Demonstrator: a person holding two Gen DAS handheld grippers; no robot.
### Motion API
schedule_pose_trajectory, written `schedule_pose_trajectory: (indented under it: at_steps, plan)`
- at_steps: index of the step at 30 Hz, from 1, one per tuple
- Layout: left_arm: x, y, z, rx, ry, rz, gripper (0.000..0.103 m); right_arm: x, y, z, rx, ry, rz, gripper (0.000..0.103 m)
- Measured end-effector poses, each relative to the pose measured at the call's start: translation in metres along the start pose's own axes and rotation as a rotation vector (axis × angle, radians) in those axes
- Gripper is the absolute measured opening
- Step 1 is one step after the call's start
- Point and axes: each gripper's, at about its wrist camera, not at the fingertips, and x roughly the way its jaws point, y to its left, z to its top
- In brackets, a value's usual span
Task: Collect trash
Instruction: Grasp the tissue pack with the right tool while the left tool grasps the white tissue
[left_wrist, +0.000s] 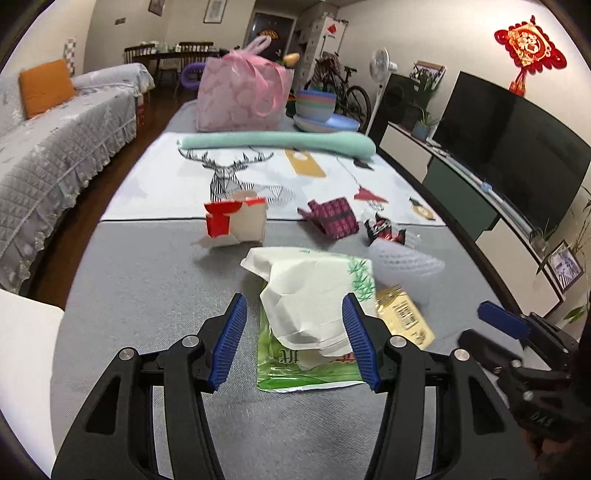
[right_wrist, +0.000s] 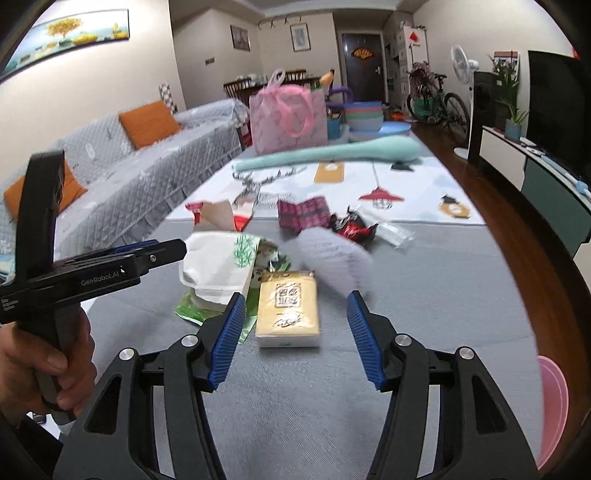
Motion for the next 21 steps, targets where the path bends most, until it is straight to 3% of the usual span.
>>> schedule_pose_trajectory:
  at_steps: [8,13,21]
  plan:
    - [0.015,0.004,0.001,-0.034,0.03,-0.04,0.053,0.043,0.006,-0.007,-0.01,0.097,-0.019,0.062]
    - [0.022,0.002,0.003,-0.031,0.048,-0.042,0.033,0.053,0.008,-0.008,-0.018,0.125,-0.033,0.062]
    - [0.013,0.0,0.006,-0.021,0.026,-0.038,0.017,0.06,0.008,-0.008,-0.028,0.147,-0.046,0.062]
